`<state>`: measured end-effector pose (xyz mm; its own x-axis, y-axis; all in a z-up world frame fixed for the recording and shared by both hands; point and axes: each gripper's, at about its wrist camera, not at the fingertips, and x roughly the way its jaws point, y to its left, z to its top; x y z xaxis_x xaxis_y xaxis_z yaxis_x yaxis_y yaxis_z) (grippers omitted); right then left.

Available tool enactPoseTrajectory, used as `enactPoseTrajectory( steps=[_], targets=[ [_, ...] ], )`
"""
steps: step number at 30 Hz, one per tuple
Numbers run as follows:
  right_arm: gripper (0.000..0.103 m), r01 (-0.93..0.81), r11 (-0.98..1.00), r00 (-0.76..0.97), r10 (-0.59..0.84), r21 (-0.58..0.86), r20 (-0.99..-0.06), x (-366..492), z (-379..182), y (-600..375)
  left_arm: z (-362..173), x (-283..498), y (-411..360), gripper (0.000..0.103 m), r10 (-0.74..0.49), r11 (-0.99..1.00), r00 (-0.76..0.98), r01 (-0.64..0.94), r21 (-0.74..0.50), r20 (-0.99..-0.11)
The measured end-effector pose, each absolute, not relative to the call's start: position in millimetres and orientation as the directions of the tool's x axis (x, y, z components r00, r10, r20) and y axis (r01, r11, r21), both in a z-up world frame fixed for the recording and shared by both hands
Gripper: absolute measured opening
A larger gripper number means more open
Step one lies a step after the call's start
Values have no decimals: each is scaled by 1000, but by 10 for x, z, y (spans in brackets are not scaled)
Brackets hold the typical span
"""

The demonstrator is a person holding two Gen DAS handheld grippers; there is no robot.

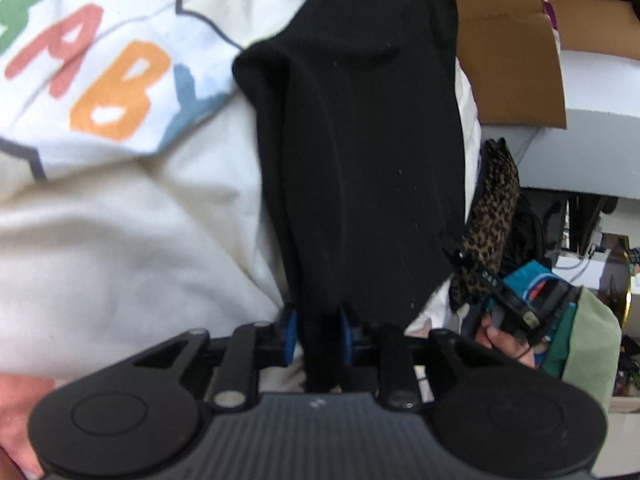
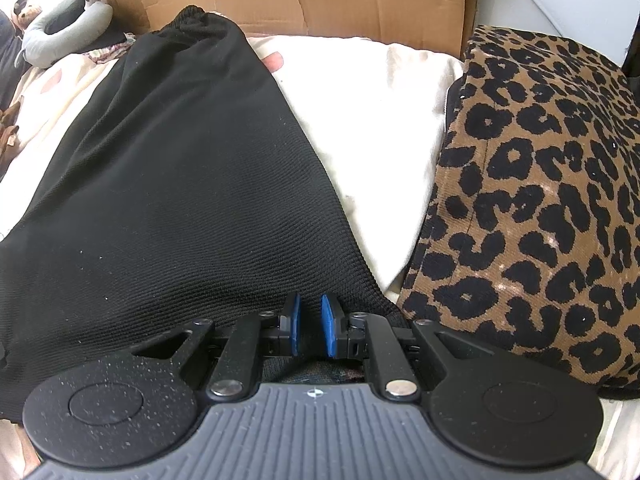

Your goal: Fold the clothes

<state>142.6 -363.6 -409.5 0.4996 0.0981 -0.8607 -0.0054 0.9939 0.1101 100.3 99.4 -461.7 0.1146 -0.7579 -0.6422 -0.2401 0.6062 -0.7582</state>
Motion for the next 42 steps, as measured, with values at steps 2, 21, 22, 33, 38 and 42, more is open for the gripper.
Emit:
enactPoseTrajectory(
  steps=[2, 21, 22, 33, 38, 42],
  targets=[
    [18, -6, 994, 501, 101, 113, -860, 1418, -4097, -3644, -4629, 988, 980, 22, -765, 604, 95, -239, -761, -637],
    [13, 15, 988, 498, 124, 152, -858, 1459, -4126, -3733, -4803, 886, 792, 24, -806, 566, 53, -220, -794, -589],
    [12, 19, 987, 498, 128, 158, -858, 1463, -4132, -3747, -4812, 883, 792, 24, -808, 565, 54, -216, -797, -587],
    [9, 66, 974, 497, 155, 215, -854, 1472, -4140, -3837, -4757, 876, 766, 9, -791, 596, 36, -179, -783, -611],
    [14, 102, 958, 513, 179, 267, -839, 1385, -4039, -3889, -4561, 933, 778, 8, -792, 600, 9, -177, -780, -611],
    [23, 112, 953, 535, 182, 283, -825, 1294, -3951, -3931, -4455, 973, 825, 8, -788, 605, -7, -193, -773, -615]
  ],
)
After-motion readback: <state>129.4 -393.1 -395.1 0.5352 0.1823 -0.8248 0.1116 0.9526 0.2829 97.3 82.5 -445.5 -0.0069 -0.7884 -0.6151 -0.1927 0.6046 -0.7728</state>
